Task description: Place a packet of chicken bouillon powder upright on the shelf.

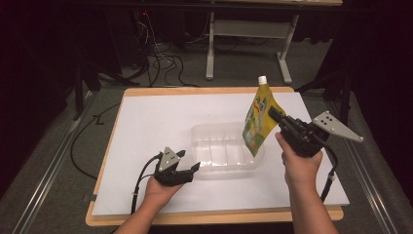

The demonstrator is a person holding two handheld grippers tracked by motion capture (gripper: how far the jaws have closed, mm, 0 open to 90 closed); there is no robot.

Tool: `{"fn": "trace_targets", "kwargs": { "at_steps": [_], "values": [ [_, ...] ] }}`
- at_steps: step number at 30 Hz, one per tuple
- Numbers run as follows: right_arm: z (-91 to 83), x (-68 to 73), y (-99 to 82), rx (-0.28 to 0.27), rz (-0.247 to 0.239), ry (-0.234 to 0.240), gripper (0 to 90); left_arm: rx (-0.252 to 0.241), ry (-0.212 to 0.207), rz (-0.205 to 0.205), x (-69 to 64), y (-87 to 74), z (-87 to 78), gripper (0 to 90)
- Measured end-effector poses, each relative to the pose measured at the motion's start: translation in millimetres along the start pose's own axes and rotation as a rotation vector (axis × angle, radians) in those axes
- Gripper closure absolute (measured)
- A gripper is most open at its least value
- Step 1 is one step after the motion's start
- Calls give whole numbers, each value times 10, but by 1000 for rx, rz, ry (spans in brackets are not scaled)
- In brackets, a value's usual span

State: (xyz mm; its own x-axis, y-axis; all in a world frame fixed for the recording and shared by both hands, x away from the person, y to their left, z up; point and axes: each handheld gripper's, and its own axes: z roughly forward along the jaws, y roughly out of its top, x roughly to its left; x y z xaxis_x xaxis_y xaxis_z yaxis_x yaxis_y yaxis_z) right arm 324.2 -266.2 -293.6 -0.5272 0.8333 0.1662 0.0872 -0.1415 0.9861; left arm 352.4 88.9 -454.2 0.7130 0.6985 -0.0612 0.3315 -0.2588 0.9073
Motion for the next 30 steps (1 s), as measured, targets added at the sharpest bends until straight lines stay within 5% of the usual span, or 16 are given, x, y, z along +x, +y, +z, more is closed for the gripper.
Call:
{"fn": "trace_targets", "kwargs": {
  "at_steps": [15, 30],
  "values": [
    [242, 231, -165, 72, -24, 67, 900, 22, 25, 4, 49, -19, 78, 344],
    [331, 200, -232, 110, -51, 55, 900, 30, 24, 24, -13, -16, 152, 426]
  ]
}}
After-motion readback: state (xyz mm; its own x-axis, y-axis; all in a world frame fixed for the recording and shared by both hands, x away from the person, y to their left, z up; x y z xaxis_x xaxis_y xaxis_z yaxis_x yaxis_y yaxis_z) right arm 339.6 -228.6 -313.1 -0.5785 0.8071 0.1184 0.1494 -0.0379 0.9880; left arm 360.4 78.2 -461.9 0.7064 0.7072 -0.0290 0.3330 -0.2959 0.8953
